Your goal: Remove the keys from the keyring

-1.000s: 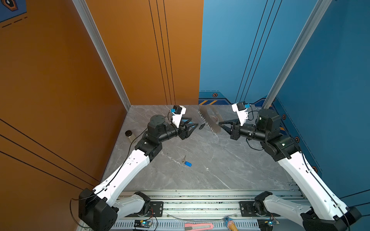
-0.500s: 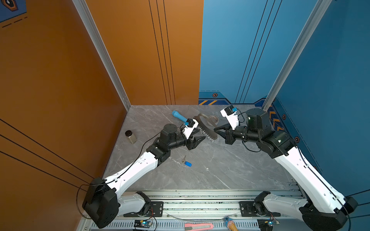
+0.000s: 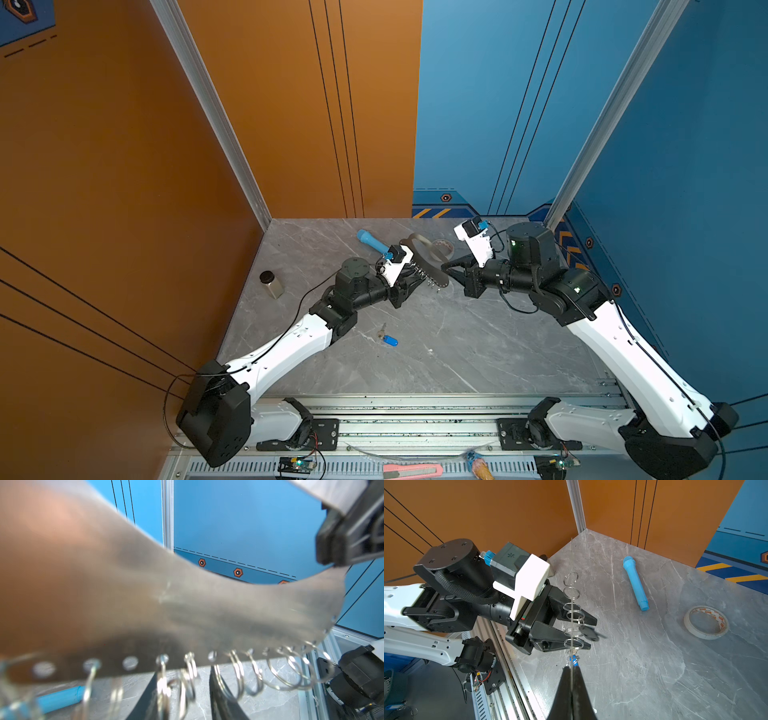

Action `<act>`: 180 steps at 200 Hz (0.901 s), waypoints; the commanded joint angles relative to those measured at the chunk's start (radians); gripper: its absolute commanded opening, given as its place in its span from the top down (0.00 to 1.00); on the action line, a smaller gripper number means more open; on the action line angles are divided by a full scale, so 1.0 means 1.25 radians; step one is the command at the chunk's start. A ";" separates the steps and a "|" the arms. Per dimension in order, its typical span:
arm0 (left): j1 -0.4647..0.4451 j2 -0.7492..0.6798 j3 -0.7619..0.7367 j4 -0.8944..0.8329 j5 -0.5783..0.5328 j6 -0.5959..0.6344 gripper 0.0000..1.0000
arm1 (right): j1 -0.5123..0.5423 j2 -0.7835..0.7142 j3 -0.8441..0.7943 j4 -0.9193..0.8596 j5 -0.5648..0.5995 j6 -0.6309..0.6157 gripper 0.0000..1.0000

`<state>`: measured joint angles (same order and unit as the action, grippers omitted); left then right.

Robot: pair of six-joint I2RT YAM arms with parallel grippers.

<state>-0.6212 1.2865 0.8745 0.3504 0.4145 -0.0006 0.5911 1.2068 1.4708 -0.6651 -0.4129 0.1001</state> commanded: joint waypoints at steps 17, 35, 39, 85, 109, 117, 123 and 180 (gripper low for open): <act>-0.002 -0.029 -0.026 0.011 -0.013 -0.008 0.67 | 0.004 -0.001 0.027 0.004 0.024 -0.008 1.00; 0.001 -0.034 -0.024 0.003 -0.011 -0.008 0.75 | 0.004 0.000 0.027 0.010 0.022 -0.004 1.00; 0.001 -0.033 -0.023 0.003 -0.010 -0.008 0.76 | 0.004 0.000 0.027 0.012 0.021 -0.002 1.00; 0.007 -0.041 -0.015 -0.002 -0.001 -0.006 0.84 | 0.004 0.004 0.026 0.024 0.011 0.007 1.00; 0.009 -0.046 -0.016 -0.009 0.007 -0.008 0.89 | 0.003 0.003 0.024 0.025 0.010 0.007 1.00; 0.012 -0.050 -0.016 -0.013 0.010 -0.008 0.91 | 0.002 0.002 0.023 0.026 0.010 0.008 1.00; 0.011 -0.052 -0.016 -0.015 0.011 -0.007 0.92 | 0.002 0.002 0.023 0.028 0.009 0.008 1.00; 0.023 -0.092 -0.001 -0.102 0.011 0.015 1.00 | -0.013 -0.012 0.003 0.046 0.044 0.024 1.00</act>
<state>-0.6079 1.2125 0.8509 0.3080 0.4122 -0.0059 0.5877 1.2083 1.4708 -0.6609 -0.4049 0.1055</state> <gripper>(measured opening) 0.075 0.047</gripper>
